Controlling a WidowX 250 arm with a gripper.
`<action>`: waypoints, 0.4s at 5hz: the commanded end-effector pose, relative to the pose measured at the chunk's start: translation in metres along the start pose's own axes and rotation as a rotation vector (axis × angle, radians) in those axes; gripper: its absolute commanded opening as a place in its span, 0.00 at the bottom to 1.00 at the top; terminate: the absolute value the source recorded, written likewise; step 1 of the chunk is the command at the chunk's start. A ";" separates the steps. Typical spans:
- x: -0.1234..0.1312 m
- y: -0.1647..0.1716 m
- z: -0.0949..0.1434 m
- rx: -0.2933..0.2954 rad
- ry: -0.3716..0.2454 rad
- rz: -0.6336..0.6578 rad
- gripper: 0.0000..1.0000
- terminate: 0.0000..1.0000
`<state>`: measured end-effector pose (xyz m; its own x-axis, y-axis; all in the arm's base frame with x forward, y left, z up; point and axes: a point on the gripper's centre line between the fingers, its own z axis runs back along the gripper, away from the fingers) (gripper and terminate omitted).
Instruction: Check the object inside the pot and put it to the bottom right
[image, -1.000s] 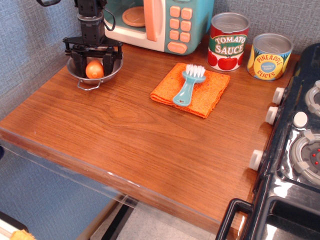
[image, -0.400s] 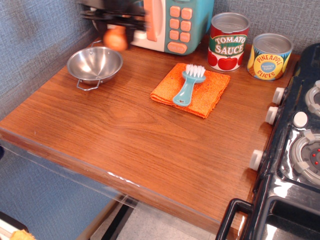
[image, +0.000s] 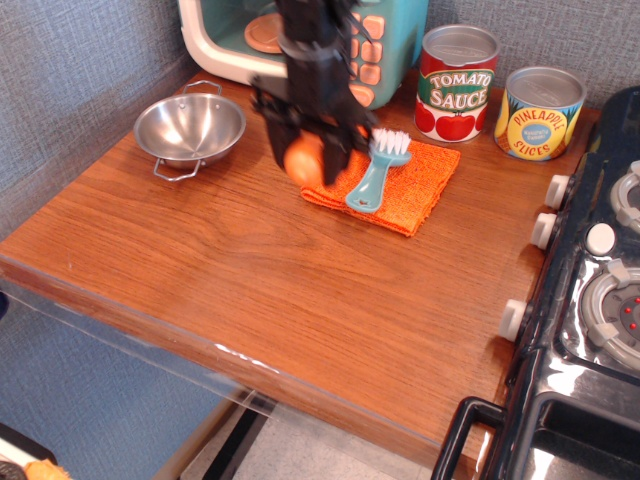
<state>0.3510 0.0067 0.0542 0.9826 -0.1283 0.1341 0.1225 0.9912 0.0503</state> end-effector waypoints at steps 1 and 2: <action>-0.024 -0.097 0.000 -0.080 -0.021 -0.085 0.00 0.00; -0.033 -0.146 -0.005 -0.097 0.007 -0.115 0.00 0.00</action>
<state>0.3129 -0.1280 0.0187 0.9721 -0.2208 0.0791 0.2230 0.9746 -0.0197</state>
